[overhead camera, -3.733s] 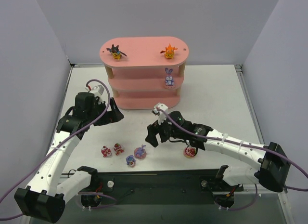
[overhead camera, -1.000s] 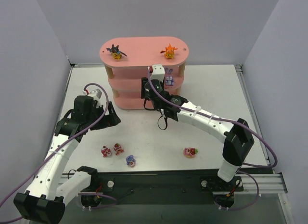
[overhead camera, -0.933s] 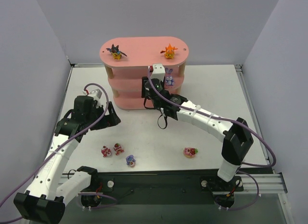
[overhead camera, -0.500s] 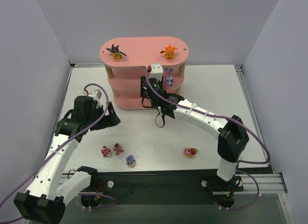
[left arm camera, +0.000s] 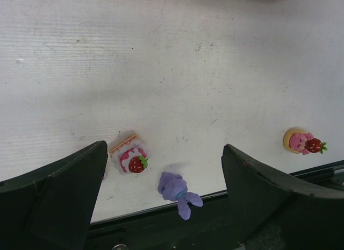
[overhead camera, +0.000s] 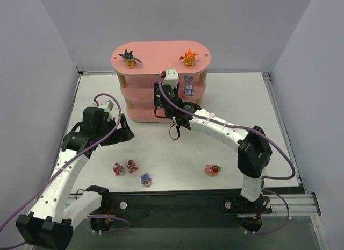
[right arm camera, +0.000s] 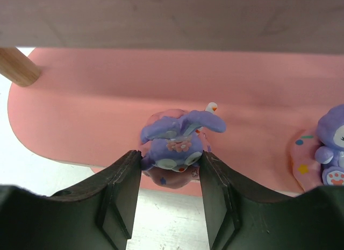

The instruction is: Place and organize the plastic toys onto the shelf

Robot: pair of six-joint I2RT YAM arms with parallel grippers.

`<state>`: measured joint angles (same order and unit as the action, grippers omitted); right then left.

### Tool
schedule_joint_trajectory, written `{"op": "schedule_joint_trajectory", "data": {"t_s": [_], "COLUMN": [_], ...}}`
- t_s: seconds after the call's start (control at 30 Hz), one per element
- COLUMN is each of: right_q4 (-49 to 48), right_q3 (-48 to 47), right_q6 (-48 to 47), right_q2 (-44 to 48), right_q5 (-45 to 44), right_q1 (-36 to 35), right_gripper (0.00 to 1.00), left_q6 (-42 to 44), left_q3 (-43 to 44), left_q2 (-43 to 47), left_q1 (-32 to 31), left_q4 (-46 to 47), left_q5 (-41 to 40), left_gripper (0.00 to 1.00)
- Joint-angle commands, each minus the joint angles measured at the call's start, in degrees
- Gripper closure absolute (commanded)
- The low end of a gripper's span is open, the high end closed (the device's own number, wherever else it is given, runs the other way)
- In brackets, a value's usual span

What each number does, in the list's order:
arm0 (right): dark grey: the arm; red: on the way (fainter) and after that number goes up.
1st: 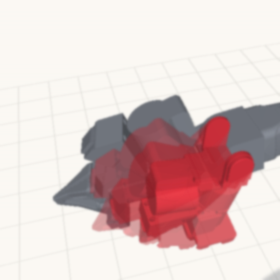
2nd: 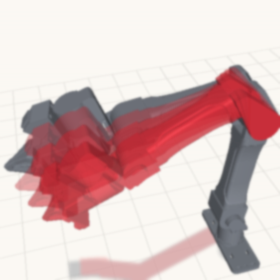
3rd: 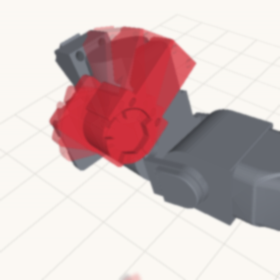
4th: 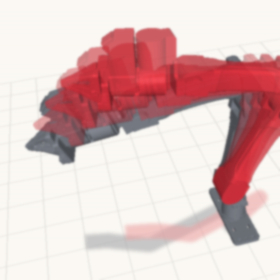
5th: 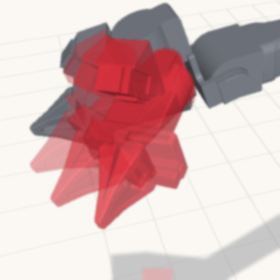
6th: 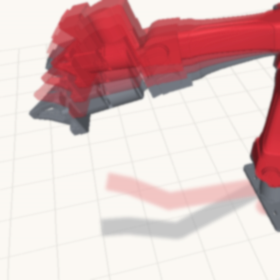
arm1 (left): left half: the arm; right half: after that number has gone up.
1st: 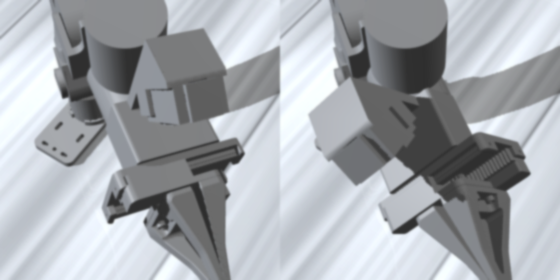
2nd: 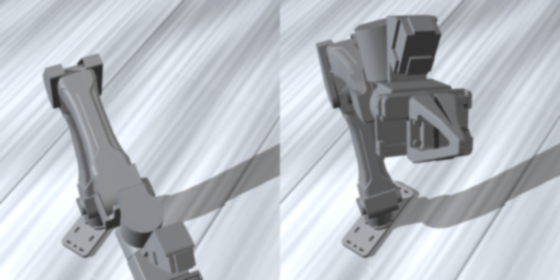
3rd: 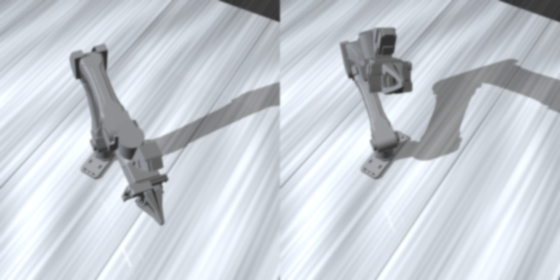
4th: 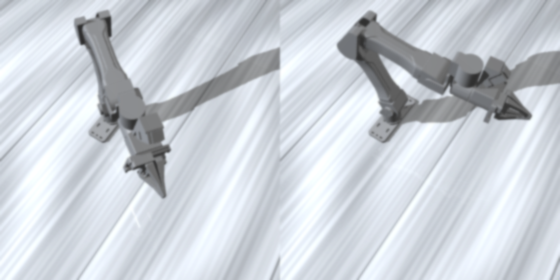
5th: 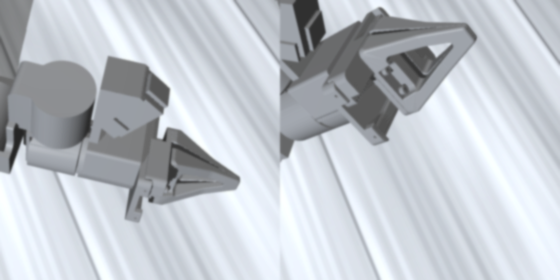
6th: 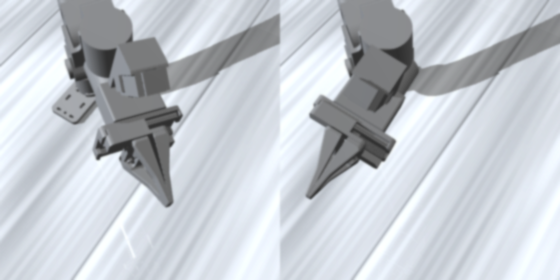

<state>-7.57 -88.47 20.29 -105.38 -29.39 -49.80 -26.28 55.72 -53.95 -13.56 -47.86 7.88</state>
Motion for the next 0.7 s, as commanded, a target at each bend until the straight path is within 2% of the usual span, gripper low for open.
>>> {"op": "schedule_joint_trajectory", "data": {"t_s": [0.0, 0.07, 0.1, 0.2, 0.67], "right_q4": [-0.2, -1.6, -2.2, -3.1, -2.1], "right_q3": [-1.7, -0.4, 0.2, 1.4, 3.2], "right_q6": [-0.5, -0.5, -0.6, -1.0, -0.5], "right_q2": [-0.5, 0.8, 1.2, 2.4, 9.8], "right_q5": [-1.5, -0.9, -0.7, -0.5, 3.1], "right_q1": [0.5, 0.4, 0.4, 0.3, -0.6], "right_gripper": [0.73, 0.64, 0.54, 0.46, 0.29], "left_q6": [0.9, 1.1, 1.1, 1.1, 1.2], "left_q3": [0.7, 0.7, 0.6, 0.6, 1.1], "left_q2": [0.1, 0.1, 0.1, 0.1, 0.1], "left_q1": [0.5, 0.6, 0.5, 0.6, 0.7], "left_q4": [-0.2, -0.4, -0.4, -0.3, -0.3], "left_q5": [-0.4, -0.5, -0.6, -0.5, -0.9], "left_gripper": [0.03, 0.03, 0.03, 0.03, 0.03]}}
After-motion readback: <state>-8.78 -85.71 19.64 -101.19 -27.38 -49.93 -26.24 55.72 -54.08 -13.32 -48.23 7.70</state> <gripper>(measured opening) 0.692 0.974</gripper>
